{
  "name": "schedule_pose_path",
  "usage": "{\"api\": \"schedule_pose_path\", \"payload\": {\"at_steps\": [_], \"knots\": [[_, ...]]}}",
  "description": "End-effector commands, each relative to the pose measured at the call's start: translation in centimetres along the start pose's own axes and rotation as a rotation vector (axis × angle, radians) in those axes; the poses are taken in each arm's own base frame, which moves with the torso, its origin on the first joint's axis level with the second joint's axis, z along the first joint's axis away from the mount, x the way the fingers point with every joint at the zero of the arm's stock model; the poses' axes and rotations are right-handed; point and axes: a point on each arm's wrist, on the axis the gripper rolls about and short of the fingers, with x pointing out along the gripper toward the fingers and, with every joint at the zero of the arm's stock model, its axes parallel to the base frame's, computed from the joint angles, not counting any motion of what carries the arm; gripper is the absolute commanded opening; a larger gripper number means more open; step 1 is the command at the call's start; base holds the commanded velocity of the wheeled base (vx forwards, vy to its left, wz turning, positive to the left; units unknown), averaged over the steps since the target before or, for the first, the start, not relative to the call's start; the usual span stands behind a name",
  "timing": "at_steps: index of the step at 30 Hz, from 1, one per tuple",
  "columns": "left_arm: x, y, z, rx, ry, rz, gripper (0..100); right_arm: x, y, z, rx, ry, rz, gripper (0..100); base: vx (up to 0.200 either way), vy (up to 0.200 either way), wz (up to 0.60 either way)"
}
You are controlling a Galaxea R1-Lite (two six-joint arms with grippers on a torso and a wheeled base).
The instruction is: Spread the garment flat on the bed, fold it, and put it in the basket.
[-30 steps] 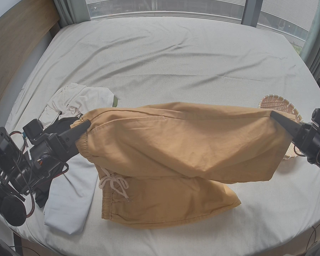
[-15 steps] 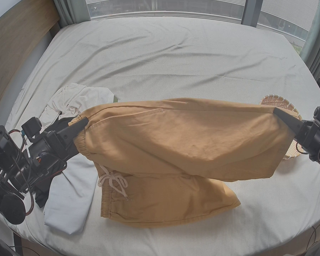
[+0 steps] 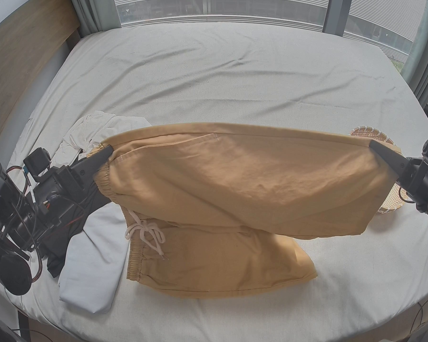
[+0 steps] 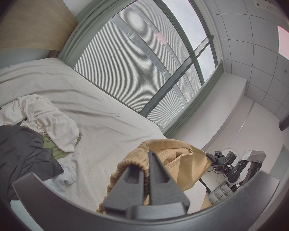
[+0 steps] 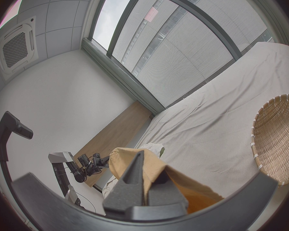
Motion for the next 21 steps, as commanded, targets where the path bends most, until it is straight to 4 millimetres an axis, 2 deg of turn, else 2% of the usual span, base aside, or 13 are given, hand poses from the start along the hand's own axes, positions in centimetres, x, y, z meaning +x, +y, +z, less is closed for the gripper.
{"api": "schedule_pose_path", "payload": {"at_steps": [1,21], "knots": [[-0.05,-0.17,0.31,0.008,-0.013,-0.005,0,-0.03,0.07,0.09,-0.004,-0.003,0.001,0,0.000,0.000,0.00],[-0.09,-0.35,-0.05,0.005,0.000,-0.009,0,0.14,0.16,-0.39,0.004,0.015,0.013,0,0.000,0.000,0.00]]}}
